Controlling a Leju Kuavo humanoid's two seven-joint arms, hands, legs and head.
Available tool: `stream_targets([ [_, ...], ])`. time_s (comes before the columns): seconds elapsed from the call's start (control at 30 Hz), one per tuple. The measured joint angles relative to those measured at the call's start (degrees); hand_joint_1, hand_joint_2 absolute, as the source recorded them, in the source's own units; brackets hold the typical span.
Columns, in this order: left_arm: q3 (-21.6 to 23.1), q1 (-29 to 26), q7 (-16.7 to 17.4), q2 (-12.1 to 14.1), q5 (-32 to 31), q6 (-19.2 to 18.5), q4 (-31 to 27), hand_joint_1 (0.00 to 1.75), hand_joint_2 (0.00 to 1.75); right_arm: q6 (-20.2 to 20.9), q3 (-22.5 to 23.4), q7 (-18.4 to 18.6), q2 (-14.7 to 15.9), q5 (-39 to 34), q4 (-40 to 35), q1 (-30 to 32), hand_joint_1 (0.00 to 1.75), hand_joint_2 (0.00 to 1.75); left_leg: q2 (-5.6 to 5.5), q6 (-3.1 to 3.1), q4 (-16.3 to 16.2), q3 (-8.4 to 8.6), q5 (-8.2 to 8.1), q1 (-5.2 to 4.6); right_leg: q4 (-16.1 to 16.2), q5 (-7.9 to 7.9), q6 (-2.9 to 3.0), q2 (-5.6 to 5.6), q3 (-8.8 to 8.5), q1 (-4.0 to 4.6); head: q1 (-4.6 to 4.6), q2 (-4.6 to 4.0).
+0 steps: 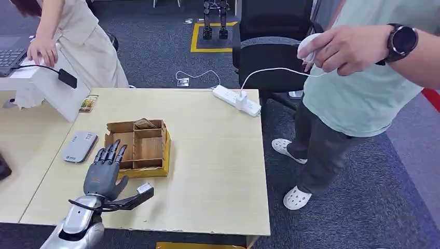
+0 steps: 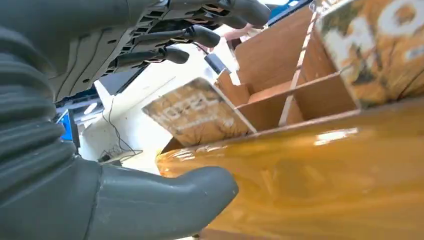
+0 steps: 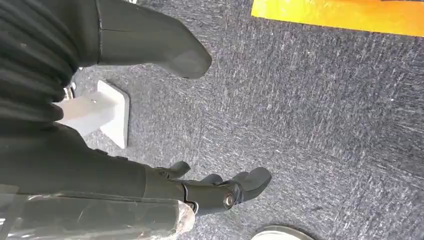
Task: Pass the card to the sensor for recognition and then transmit it.
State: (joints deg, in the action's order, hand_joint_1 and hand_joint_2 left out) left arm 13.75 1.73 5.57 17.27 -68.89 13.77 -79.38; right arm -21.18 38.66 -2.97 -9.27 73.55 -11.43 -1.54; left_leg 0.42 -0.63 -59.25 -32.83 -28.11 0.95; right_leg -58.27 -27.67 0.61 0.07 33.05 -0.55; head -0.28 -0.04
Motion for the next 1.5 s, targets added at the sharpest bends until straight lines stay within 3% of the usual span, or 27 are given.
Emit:
stream_targets([
  [1.03,0.0,-0.8,0.3,1.0,-1.0,0.0,-0.4,0.00,1.75,0.0,0.0,0.0,0.0,0.7,0.0,0.0,0.00,1.75,0.00,0.00,0.0,-0.03,0.00,0.00,0.0,0.00,0.00,0.00,0.02,0.00,0.02,0.00],
  [1.5,-0.9,-0.8,1.1,3.3,-1.4,-0.2,-2.2,0.00,1.75,0.2,0.1,0.0,0.0,0.8,0.0,0.0,0.00,1.75,0.00,0.00,0.0,-0.04,0.00,0.00,0.0,0.00,0.00,0.00,0.04,0.00,0.00,0.00],
])
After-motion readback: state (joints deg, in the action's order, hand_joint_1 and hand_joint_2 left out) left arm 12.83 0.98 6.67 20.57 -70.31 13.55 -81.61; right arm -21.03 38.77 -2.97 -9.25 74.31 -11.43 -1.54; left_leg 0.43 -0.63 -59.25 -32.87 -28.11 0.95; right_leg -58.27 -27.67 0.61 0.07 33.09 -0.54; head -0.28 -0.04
